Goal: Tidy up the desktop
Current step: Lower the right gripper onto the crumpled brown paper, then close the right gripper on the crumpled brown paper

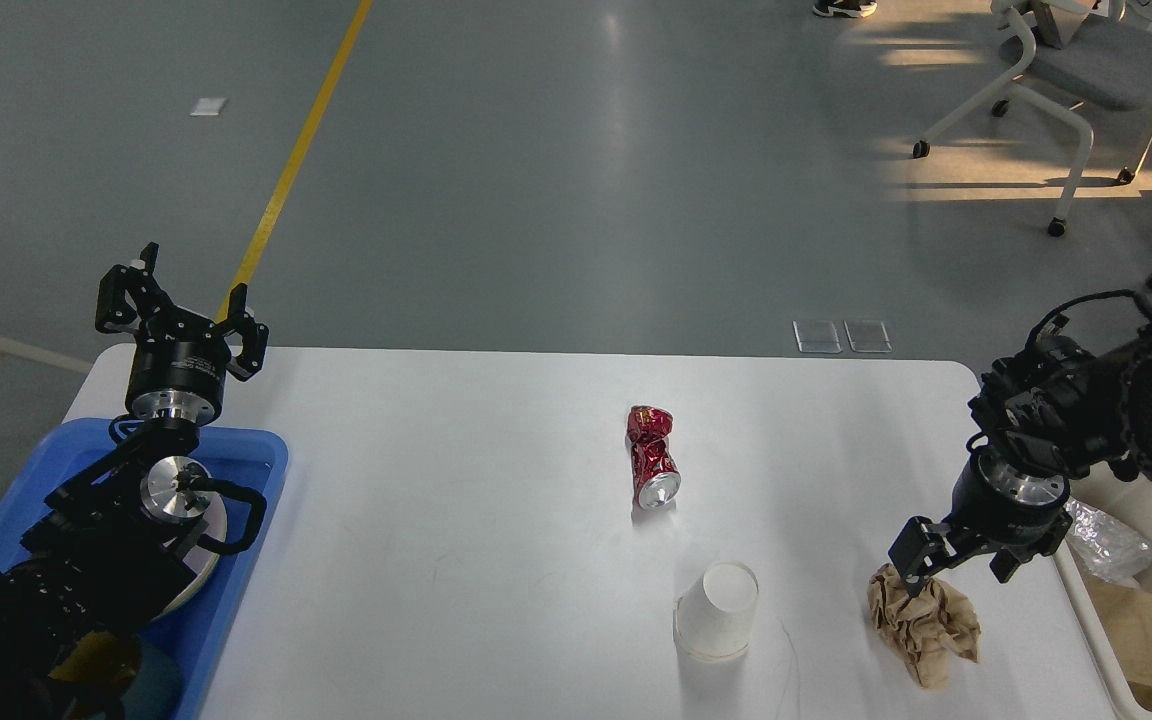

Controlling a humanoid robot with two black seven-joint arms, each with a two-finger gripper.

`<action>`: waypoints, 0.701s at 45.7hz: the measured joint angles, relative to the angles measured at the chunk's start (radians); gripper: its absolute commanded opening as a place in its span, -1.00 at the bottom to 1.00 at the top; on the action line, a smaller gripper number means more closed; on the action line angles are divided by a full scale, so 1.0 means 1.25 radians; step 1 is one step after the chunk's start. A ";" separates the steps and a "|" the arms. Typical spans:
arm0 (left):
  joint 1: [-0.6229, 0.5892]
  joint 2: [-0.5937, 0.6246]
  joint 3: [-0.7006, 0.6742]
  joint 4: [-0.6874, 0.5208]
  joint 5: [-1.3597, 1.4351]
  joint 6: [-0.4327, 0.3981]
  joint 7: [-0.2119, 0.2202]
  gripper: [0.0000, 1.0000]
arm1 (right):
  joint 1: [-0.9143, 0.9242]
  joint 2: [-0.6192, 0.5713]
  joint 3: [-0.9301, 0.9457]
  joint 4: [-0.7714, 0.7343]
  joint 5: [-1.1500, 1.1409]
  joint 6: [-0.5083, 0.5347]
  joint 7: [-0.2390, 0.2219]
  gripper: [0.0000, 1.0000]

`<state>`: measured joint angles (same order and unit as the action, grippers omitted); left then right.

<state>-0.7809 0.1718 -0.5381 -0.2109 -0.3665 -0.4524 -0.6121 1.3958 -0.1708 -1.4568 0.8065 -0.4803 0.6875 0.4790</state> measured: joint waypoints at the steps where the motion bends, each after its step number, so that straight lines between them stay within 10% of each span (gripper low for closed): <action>1: 0.000 0.000 0.000 0.000 0.000 0.000 0.000 0.93 | -0.003 0.000 0.000 0.000 0.000 -0.001 0.000 1.00; 32: 0.000 0.000 0.000 0.000 0.000 0.000 0.000 0.93 | -0.152 -0.017 0.019 -0.119 0.104 -0.035 0.000 1.00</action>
<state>-0.7808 0.1718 -0.5376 -0.2114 -0.3665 -0.4523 -0.6121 1.2054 -0.1924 -1.4331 0.6575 -0.3503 0.6434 0.4795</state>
